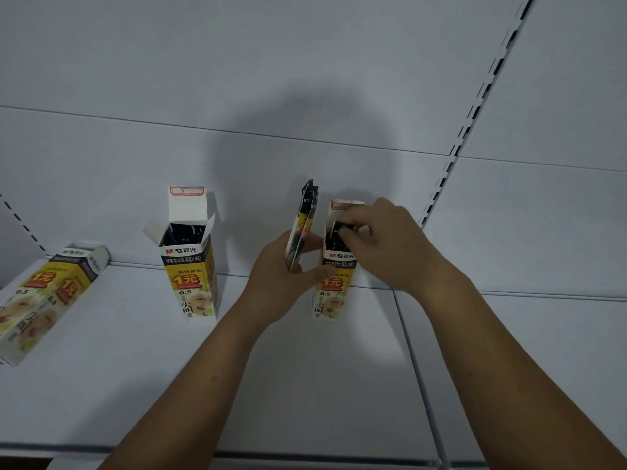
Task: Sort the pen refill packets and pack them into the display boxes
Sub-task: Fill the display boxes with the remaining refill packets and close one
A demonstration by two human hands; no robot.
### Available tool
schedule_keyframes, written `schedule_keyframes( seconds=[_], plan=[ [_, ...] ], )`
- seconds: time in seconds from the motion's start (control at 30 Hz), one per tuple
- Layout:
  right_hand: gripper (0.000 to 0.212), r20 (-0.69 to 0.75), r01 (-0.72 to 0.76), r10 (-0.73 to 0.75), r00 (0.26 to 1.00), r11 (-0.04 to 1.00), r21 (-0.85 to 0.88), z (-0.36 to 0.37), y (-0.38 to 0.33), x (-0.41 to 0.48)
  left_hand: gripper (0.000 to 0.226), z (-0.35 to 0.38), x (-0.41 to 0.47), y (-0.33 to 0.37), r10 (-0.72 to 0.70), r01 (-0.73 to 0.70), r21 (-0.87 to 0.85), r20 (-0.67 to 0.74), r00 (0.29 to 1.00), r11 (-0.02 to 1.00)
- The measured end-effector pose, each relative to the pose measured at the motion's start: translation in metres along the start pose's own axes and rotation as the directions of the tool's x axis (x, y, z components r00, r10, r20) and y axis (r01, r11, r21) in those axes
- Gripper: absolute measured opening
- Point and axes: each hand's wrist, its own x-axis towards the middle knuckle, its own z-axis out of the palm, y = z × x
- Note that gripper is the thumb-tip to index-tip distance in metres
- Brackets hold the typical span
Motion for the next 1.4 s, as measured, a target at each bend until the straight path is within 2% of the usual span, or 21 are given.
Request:
schedule_keyframes(
  seconds=[0.07, 0.2, 0.3, 0.47, 0.53, 0.7, 0.77, 0.83, 0.87, 0.97, 1.07, 1.13, 1.2, 1.33, 1.4],
  plan=[
    [0.023, 0.024, 0.003, -0.002, 1.0, 0.999, -0.045, -0.001, 0.001, -0.001, 0.034, 0.0, 0.001, 0.001, -0.001, 0.001, 0.003, 0.007, 1.0, 1.0],
    [0.019, -0.034, -0.005, 0.004, 0.999, 1.0, -0.008, -0.007, 0.0, -0.002, 0.033, -0.001, 0.002, -0.002, -0.015, 0.015, 0.018, 0.015, 1.0, 1.0],
    [0.022, 0.036, 0.034, -0.032, 0.999, 0.998, -0.054, -0.002, 0.0, 0.0, 0.034, 0.0, 0.002, -0.001, -0.002, 0.001, 0.026, 0.013, 1.0, 1.0],
    [0.032, 0.124, -0.021, 0.044, 0.991, 0.983, -0.184, -0.004, 0.0, -0.001, 0.035, 0.0, 0.003, -0.004, -0.019, 0.019, 0.032, 0.0, 1.0, 0.999],
    [0.032, 0.077, -0.037, 0.046, 0.996, 0.992, -0.119, -0.006, 0.0, -0.003, 0.034, -0.001, 0.004, -0.007, -0.023, 0.023, 0.029, -0.005, 1.0, 0.999],
    [0.019, -0.197, -0.027, 0.046, 0.979, 0.995, 0.096, -0.01, 0.0, -0.015, 0.041, -0.008, -0.003, -0.003, -0.06, 0.062, 0.034, -0.042, 0.997, 0.998],
    [0.016, -0.24, -0.045, 0.088, 0.967, 0.983, 0.179, -0.009, -0.002, -0.022, 0.039, -0.013, -0.007, -0.002, -0.111, 0.111, -0.106, -0.001, 0.994, 0.988],
    [0.016, -0.271, -0.071, 0.14, 0.952, 0.966, 0.25, -0.008, -0.007, -0.029, 0.035, -0.018, -0.011, 0.002, -0.144, 0.153, -0.321, 0.052, 0.988, 0.935],
    [0.015, -0.28, -0.092, 0.174, 0.944, 0.955, 0.283, -0.007, -0.011, -0.031, 0.034, -0.021, -0.014, 0.006, -0.14, 0.155, -0.372, 0.065, 0.988, 0.915],
    [0.011, -0.245, -0.162, 0.291, 0.925, 0.885, 0.436, -0.003, -0.023, -0.037, 0.03, -0.027, -0.019, 0.019, -0.106, 0.132, -0.375, 0.09, 0.99, 0.918],
    [0.013, -0.147, -0.205, 0.378, 0.914, 0.743, 0.637, 0.003, -0.038, -0.039, 0.033, -0.029, -0.023, 0.029, -0.063, 0.095, -0.313, 0.111, 0.992, 0.945],
    [0.019, -0.08, -0.218, 0.389, 0.918, 0.664, 0.716, 0.007, -0.048, -0.038, 0.035, -0.029, -0.027, 0.036, -0.03, 0.06, -0.242, 0.126, 0.992, 0.968],
    [0.015, -0.035, -0.208, 0.372, 0.928, 0.594, 0.777, 0.011, -0.055, -0.036, 0.03, -0.029, -0.029, 0.041, -0.022, 0.049, -0.189, 0.142, 0.99, 0.981],
    [0.011, -0.029, -0.183, 0.356, 0.934, 0.546, 0.818, 0.016, -0.056, -0.037, 0.025, -0.026, -0.033, 0.048, -0.028, 0.058, -0.196, 0.151, 0.988, 0.979],
    [0.011, -0.046, -0.172, 0.352, 0.935, 0.562, 0.809, 0.016, -0.056, -0.038, 0.029, -0.025, -0.035, 0.051, -0.026, 0.059, -0.208, 0.155, 0.988, 0.976]
  ],
)
